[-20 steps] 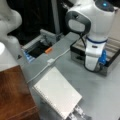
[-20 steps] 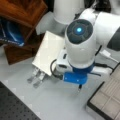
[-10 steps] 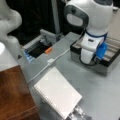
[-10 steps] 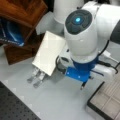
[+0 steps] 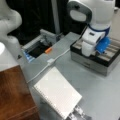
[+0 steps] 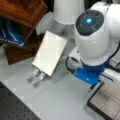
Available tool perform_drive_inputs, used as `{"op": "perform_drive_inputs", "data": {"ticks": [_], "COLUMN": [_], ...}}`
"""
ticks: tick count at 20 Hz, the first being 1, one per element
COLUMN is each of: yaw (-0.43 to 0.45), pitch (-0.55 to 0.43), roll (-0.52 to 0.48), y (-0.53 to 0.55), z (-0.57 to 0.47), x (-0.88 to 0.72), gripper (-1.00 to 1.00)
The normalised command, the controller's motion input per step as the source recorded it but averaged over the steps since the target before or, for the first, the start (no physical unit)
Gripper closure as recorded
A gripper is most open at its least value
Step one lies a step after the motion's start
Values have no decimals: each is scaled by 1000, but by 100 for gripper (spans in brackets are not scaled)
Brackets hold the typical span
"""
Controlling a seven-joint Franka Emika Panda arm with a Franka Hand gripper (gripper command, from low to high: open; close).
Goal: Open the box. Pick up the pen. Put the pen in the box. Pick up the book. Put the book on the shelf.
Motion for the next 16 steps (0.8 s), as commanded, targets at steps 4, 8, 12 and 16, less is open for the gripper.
{"op": "perform_drive_inputs", "data": {"ticks": [4,8,12,16], "yaw": [-149,-66,-30,-61], "pitch": [111,115,57,2], "roll": [11,-9,-27,-30], "y": [292,252,222,214], "z": [-1,-84,-164,-193], "x": [-94,-88,-54,-18], "gripper": [100,100,100,100]}}
